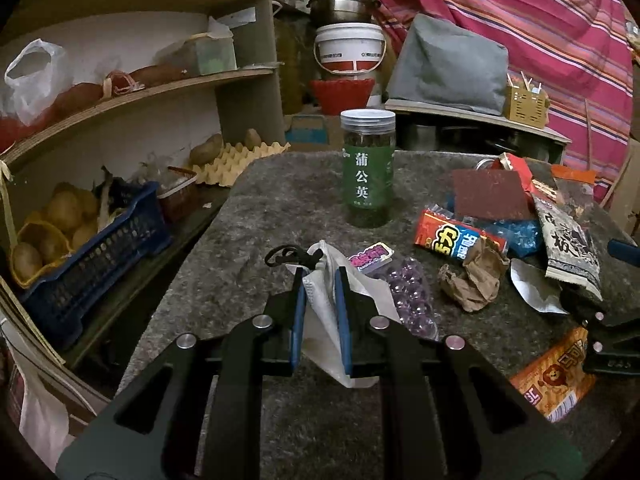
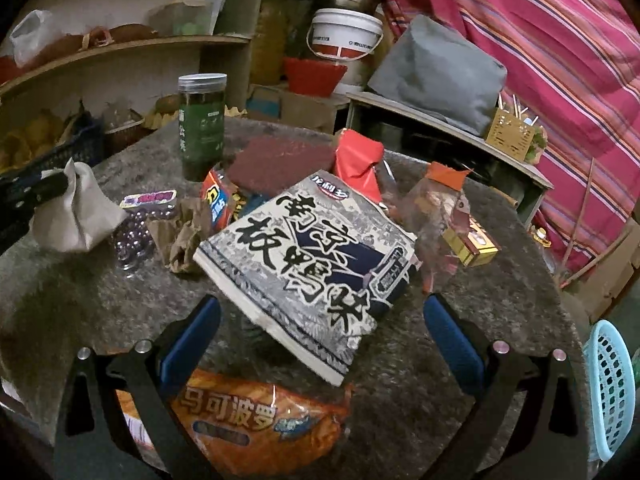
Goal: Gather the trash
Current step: 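Grasp the black-and-white printed snack bag with the right tool while the left holds the white bag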
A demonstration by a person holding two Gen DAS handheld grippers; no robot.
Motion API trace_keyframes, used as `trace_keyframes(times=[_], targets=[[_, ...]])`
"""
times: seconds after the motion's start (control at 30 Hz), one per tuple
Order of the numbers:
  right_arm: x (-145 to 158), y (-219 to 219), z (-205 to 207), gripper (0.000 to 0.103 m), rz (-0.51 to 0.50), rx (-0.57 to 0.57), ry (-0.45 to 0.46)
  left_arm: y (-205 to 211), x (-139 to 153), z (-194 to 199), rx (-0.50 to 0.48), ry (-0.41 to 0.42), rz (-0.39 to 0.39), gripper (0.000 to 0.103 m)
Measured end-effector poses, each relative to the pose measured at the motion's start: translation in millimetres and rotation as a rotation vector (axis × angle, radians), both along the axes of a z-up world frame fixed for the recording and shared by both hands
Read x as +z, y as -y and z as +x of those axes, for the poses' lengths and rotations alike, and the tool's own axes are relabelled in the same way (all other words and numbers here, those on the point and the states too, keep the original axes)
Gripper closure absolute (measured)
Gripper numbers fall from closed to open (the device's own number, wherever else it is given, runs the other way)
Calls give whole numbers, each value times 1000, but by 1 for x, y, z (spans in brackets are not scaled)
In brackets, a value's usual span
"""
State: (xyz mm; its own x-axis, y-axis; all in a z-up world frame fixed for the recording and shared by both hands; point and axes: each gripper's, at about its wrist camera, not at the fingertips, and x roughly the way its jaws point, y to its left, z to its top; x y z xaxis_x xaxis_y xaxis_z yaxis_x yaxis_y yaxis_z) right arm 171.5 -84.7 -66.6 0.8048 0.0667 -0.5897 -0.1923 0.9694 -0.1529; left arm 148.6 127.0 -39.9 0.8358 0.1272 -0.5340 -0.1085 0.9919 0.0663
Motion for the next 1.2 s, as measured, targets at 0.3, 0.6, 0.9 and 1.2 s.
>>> trace_keyframes(times=[0.3,0.6,0.9,1.2], targets=[[17,18,5,4,46,-45,51,2,-1,2,3,-6,0,90],[22,25,7,15,72,-21,51,4,-1,4,3,-6,3,90],[18,9,4,56,49,66,33,-5,2,6,19,2,-2,90],[27,20,-1,86,111,101,51,5,13,3,-1,28,-4,90]])
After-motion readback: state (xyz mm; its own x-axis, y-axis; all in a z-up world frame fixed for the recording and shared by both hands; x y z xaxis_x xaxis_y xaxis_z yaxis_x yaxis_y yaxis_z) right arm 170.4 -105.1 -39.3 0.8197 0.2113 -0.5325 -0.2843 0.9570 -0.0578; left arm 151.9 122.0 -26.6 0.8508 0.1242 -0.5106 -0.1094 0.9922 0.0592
